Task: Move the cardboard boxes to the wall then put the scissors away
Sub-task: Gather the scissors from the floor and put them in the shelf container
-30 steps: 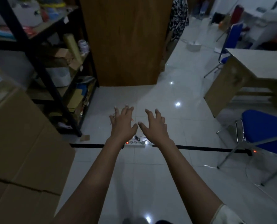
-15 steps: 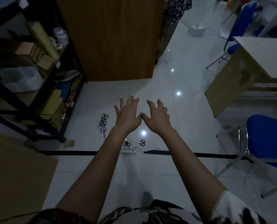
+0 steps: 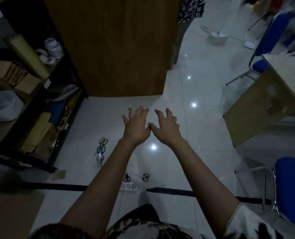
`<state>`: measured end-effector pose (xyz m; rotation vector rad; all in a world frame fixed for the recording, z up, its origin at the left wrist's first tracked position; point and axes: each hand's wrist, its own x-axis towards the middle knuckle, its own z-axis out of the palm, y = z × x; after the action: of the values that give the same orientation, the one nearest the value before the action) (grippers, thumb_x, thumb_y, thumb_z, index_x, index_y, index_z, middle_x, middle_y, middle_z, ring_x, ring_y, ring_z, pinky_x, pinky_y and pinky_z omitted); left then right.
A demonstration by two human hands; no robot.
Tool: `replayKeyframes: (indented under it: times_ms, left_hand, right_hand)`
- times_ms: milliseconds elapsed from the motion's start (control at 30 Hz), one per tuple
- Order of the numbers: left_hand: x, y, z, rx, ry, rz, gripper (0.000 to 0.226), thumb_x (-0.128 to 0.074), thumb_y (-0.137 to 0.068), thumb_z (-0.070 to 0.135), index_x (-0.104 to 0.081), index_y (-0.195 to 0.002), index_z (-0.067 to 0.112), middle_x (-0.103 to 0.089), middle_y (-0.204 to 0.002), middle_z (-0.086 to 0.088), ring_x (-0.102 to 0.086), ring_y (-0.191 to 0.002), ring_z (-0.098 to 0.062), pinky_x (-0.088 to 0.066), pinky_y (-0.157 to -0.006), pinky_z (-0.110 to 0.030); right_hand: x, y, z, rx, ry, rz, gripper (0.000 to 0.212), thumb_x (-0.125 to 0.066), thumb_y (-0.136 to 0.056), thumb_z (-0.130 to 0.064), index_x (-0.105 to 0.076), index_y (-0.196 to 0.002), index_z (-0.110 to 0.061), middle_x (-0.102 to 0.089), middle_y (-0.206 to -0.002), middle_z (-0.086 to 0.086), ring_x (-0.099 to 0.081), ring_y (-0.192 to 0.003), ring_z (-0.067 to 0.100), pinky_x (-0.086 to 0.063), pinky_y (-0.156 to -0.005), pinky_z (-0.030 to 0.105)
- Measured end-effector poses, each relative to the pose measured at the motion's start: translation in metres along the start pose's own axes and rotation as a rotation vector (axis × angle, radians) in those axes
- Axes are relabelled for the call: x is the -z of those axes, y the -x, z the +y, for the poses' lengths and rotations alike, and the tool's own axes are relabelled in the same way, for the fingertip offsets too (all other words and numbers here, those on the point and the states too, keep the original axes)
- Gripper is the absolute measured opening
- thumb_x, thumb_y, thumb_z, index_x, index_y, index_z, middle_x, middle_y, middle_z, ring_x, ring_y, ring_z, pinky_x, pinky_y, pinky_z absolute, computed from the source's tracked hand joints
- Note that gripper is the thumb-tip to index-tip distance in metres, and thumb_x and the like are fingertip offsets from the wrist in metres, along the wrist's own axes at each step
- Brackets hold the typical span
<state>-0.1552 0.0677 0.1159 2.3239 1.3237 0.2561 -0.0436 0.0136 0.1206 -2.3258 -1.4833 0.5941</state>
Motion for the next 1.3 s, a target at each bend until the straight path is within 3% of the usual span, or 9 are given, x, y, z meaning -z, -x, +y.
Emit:
replayKeyframes:
  times_ms: [300,733,1000,1300]
  left_hand:
    - [0.015,-0.126,-0.033,0.086,-0.004,0.011,0.067,-0.054,-0.094,0.023,-0.022,-0.152,0.020,-0.011,-0.162,-0.003,0.007,-0.148,-0.036,0.003,-0.116,-0.059]
    - [0.031,-0.305,-0.070,0.326,0.018,0.103,0.069,-0.052,-0.096,0.026,-0.015,-0.154,0.020,-0.006,-0.162,-0.003,0.008,-0.147,-0.036,0.003,-0.116,-0.059]
    - [0.059,-0.407,-0.089,0.498,0.025,0.219,0.068,-0.051,-0.097,0.026,-0.014,-0.154,0.021,-0.005,-0.162,0.000,0.010,-0.148,-0.033,0.006,-0.115,-0.057]
    - [0.106,-0.420,-0.179,0.807,0.023,0.381,0.068,-0.052,-0.095,0.023,-0.018,-0.153,0.022,-0.008,-0.162,-0.002,0.009,-0.147,-0.035,0.009,-0.114,-0.057]
  right_hand:
    - [0.023,-0.135,-0.005,0.023,0.088,-0.045,0.065,-0.047,-0.097,-0.049,-0.022,-0.153,-0.025,-0.006,-0.162,0.014,-0.020,-0.142,0.039,-0.027,-0.110,0.052]
    - [0.036,-0.344,-0.030,0.280,0.114,-0.204,0.067,-0.049,-0.097,-0.049,-0.021,-0.154,-0.026,-0.008,-0.162,0.013,-0.020,-0.143,0.039,-0.026,-0.110,0.054]
    - [0.054,-0.472,-0.080,0.573,0.251,-0.288,0.064,-0.046,-0.099,-0.044,-0.016,-0.154,-0.028,-0.006,-0.162,0.011,-0.021,-0.142,0.036,-0.028,-0.109,0.047]
    - [-0.003,-0.541,-0.192,0.887,0.286,-0.496,0.062,-0.042,-0.101,-0.040,-0.013,-0.155,-0.029,-0.001,-0.163,0.009,-0.019,-0.141,0.033,-0.023,-0.112,0.045]
